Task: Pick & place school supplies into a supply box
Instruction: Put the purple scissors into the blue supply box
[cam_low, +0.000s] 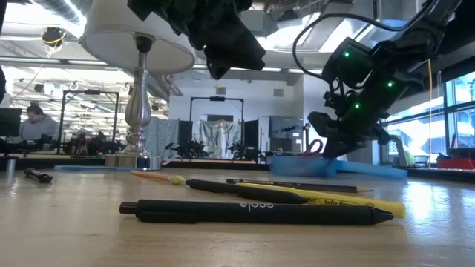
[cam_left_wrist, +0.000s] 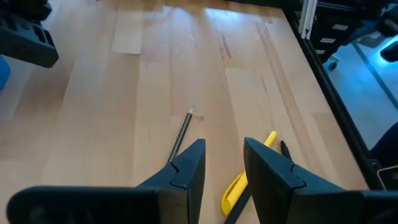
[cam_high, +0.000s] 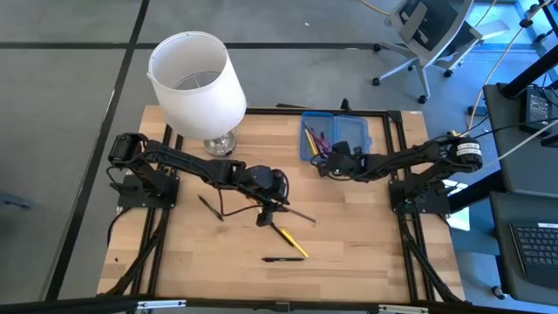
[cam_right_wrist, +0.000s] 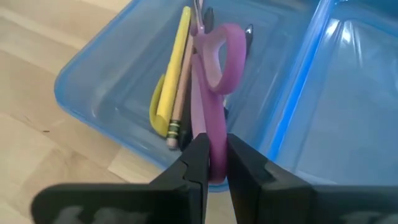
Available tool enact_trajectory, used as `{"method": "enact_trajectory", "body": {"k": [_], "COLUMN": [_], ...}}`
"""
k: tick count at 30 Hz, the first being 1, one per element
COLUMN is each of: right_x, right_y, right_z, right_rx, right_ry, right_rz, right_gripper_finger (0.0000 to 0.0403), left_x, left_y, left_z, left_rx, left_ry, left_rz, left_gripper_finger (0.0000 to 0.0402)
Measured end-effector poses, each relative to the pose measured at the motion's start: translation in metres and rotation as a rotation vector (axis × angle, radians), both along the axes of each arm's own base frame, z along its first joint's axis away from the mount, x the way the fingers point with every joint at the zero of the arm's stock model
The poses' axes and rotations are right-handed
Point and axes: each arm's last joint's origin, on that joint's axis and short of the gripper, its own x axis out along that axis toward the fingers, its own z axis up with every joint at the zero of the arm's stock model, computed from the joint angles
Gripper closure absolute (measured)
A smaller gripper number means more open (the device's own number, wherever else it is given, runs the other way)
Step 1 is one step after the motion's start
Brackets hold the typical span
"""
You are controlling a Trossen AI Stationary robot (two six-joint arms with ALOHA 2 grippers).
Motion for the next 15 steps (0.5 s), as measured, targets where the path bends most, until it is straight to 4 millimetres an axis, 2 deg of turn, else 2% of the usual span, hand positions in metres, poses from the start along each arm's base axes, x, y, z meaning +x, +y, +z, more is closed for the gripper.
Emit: {"method": "enact_trajectory", "body": {"k": [5, 15], "right_x": [0.0004, 0.0007], "right_y": [0.0004, 0.0008], "right_z": [-0.0003, -0.0003], "right_rx": [0.011, -0.003], "right_ry": [0.004, 0.049], "right_rz": [0.018, 0.078], "right_gripper_finger": [0.0342, 0.0286], "left_x": [-0.001, -0.007], "left_y": [-0.0003, 0.0002], "left_z": [-0.0013, -0.0086], "left_rx": [-0.018, -0.035], "left_ry": [0.021, 0.127], "left_rz": [-0.005, 0.017], "left_gripper_finger": [0.03, 0.03]}}
